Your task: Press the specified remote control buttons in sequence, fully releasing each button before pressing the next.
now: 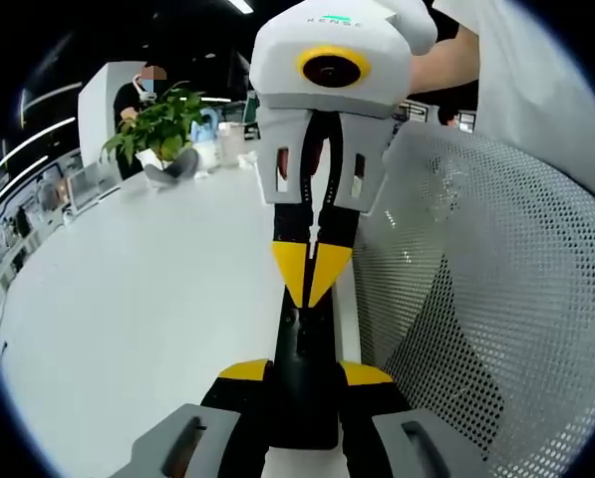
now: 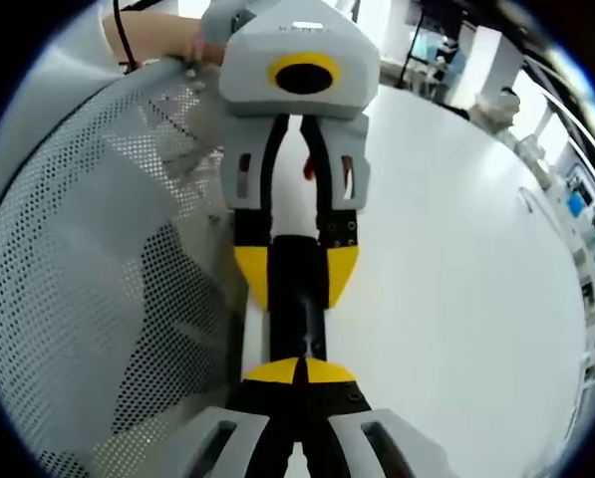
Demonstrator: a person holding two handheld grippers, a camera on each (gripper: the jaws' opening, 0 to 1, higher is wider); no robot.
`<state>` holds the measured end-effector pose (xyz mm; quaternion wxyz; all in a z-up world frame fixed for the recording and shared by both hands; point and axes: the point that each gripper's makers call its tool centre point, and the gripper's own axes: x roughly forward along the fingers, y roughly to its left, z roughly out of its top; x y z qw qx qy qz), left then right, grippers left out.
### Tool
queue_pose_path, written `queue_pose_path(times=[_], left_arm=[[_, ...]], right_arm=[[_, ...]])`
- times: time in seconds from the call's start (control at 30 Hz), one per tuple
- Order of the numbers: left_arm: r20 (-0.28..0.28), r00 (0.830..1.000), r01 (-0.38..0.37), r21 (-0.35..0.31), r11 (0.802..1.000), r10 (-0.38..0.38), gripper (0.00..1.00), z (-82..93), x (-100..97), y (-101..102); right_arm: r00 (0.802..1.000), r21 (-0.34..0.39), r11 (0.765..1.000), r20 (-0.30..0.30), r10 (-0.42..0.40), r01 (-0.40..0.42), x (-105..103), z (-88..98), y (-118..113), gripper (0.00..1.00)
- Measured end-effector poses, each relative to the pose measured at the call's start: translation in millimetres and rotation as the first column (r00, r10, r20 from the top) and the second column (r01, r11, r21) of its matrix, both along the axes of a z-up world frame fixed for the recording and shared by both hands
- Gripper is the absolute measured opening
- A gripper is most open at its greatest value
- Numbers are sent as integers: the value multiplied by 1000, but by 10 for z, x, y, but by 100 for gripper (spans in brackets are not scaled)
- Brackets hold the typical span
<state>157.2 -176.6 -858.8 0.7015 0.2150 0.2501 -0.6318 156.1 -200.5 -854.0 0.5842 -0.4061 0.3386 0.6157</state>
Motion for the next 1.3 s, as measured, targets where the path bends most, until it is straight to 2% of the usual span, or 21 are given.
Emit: queue_pose_path(times=[0.17,0.4,0.5,0.8,0.93,1.3], left_arm=[[0,1000,-1,2,1000,1,25,4,-2,-3],[0,1000,-4,7,1000,4,25,3,-1,-3],[-2,1000,-7,7,1000,7,25,2,0,-2],[-3,1000,-9,4,1000,9,25,3,-1,1],[-2,1000,-10,5,1000,10,25,1,0,1],[0,1000,-7,6,1000,7,25,1,2,0]], right_arm=[[1000,23,1000,0,-9,9,7,8,1,0],[995,93,992,-59,-86,91,21,18,-5,0],[994,100,990,-60,-94,100,17,20,2,0],[995,92,992,-52,-86,91,12,20,6,0],[987,98,985,-85,-135,143,19,27,5,0],[987,86,986,-81,-137,144,15,33,-6,0]])
